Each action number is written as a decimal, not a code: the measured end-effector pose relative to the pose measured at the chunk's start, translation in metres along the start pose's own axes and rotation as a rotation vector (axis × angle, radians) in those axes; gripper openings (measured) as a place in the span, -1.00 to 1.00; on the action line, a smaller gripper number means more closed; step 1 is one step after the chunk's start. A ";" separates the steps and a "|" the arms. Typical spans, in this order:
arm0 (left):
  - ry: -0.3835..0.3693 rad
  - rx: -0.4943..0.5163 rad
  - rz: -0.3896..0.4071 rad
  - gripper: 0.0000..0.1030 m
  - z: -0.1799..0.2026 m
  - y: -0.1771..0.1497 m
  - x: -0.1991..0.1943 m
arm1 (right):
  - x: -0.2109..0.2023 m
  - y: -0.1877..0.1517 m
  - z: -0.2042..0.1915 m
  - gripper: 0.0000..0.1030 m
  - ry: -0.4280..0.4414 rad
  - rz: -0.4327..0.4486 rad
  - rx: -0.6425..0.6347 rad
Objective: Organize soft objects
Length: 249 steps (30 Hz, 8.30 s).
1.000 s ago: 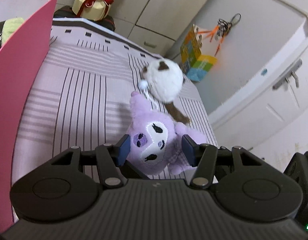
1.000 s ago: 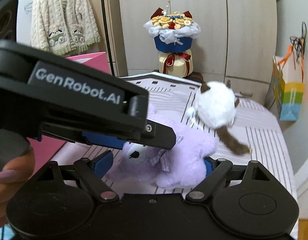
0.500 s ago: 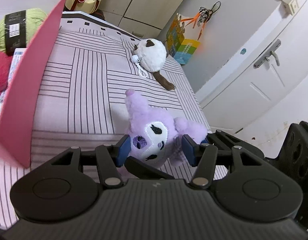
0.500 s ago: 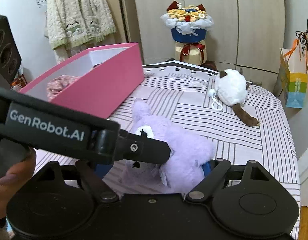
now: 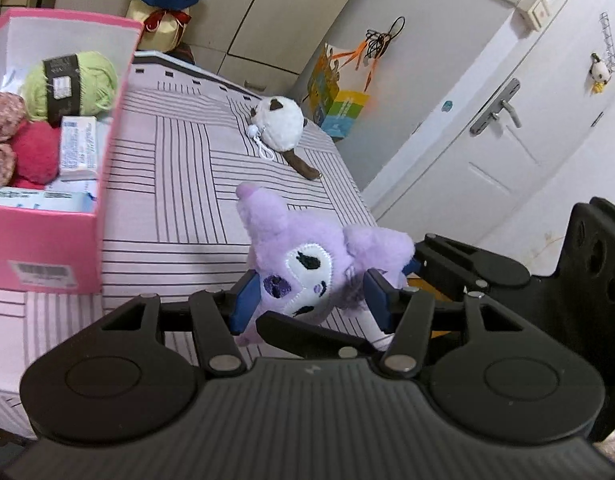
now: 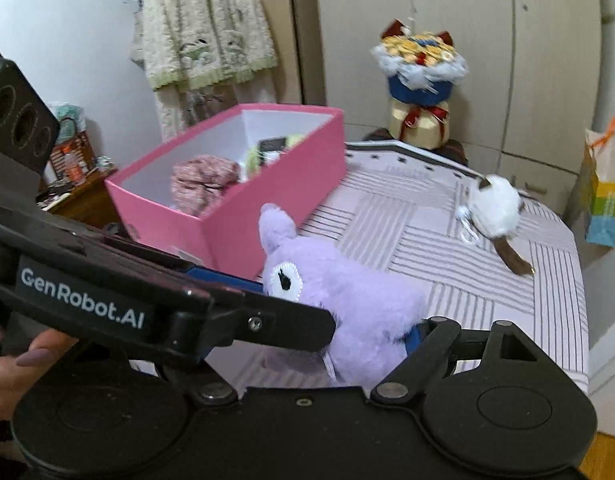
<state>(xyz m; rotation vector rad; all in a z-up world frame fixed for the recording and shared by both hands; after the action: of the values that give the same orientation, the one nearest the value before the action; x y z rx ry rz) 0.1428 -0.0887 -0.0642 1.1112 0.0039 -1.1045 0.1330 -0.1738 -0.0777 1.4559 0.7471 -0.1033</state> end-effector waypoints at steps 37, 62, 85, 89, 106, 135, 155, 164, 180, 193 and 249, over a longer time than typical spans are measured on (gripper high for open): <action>0.277 -0.108 0.239 0.08 -0.171 0.105 -0.067 | 0.170 0.102 -0.095 0.69 0.320 -0.033 -0.050; 0.289 0.090 0.276 0.21 -0.102 0.091 -0.098 | 0.028 0.097 -0.002 0.70 0.124 0.216 -0.123; 0.087 0.266 0.165 0.26 0.035 0.083 0.040 | -0.007 0.030 0.132 0.71 -0.098 0.257 -0.053; 0.088 0.228 0.152 0.25 0.036 0.089 0.082 | 0.014 0.030 0.158 0.71 -0.080 0.226 -0.050; 0.178 0.057 0.113 0.19 0.008 0.129 0.230 | 0.133 0.032 0.245 0.71 -0.025 0.188 -0.073; 0.196 0.002 0.147 0.07 -0.013 0.131 0.257 | 0.152 0.017 0.245 0.18 0.032 0.083 0.171; 0.134 0.100 0.110 0.07 0.013 0.043 0.126 | 0.060 -0.033 0.113 0.17 -0.052 0.045 0.262; 0.150 0.133 0.135 0.07 0.009 0.004 0.069 | 0.037 -0.050 0.053 0.17 -0.052 0.046 0.229; 0.204 0.259 0.384 0.10 0.013 0.038 -0.046 | 0.012 0.026 -0.025 0.18 0.056 0.194 0.110; 0.354 0.229 0.490 0.12 -0.056 0.119 -0.102 | 0.084 0.115 -0.070 0.19 0.290 0.193 0.098; 0.426 0.208 0.340 0.39 -0.067 0.078 -0.122 | 0.019 0.073 -0.021 0.51 0.010 0.193 -0.060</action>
<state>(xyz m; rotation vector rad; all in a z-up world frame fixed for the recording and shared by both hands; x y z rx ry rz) 0.1701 0.0452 0.0186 1.4571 0.0342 -0.5610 0.1757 -0.1363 -0.0240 1.4642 0.6091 0.0734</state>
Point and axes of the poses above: each gripper's, at about its wrist camera, not at the fingertips, and x roughly the way its jaws point, z to its right, y to its top, the point moved 9 cm from there along x, roughly the way its jaws point, and after that the axes turned 6 degrees about z, right-handed, at the moved point
